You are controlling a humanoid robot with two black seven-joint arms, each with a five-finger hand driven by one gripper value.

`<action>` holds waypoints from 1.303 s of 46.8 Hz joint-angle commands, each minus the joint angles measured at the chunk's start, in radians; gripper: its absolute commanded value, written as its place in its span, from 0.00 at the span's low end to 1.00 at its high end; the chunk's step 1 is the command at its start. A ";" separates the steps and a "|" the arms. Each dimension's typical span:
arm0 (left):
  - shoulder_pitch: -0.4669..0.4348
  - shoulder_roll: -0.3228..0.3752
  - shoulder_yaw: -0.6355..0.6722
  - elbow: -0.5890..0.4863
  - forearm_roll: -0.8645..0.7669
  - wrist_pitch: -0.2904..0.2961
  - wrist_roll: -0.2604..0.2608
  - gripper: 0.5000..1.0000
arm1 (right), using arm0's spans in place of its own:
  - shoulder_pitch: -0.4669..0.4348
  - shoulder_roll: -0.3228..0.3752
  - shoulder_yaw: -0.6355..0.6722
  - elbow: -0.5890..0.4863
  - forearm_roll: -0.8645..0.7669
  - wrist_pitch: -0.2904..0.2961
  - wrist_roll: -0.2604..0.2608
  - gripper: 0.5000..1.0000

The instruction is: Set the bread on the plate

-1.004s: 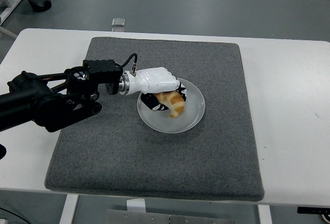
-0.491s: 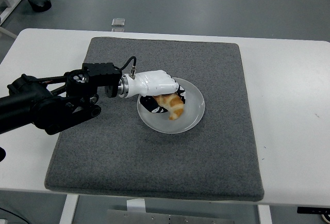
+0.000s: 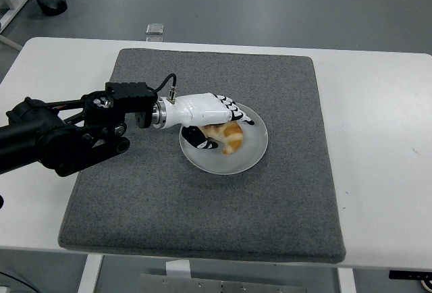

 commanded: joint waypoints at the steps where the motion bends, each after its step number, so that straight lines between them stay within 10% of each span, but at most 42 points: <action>1: -0.004 0.026 0.000 -0.031 -0.046 -0.009 -0.006 1.00 | 0.000 0.000 0.000 0.000 0.000 -0.001 0.000 0.86; 38: -0.110 0.310 -0.108 -0.044 -1.083 -0.298 0.008 1.00 | 0.000 0.000 0.000 0.000 0.000 0.000 0.000 0.86; 61: -0.093 0.425 -0.105 0.028 -1.419 -0.382 0.014 1.00 | 0.000 0.000 0.000 0.000 0.000 0.000 0.000 0.86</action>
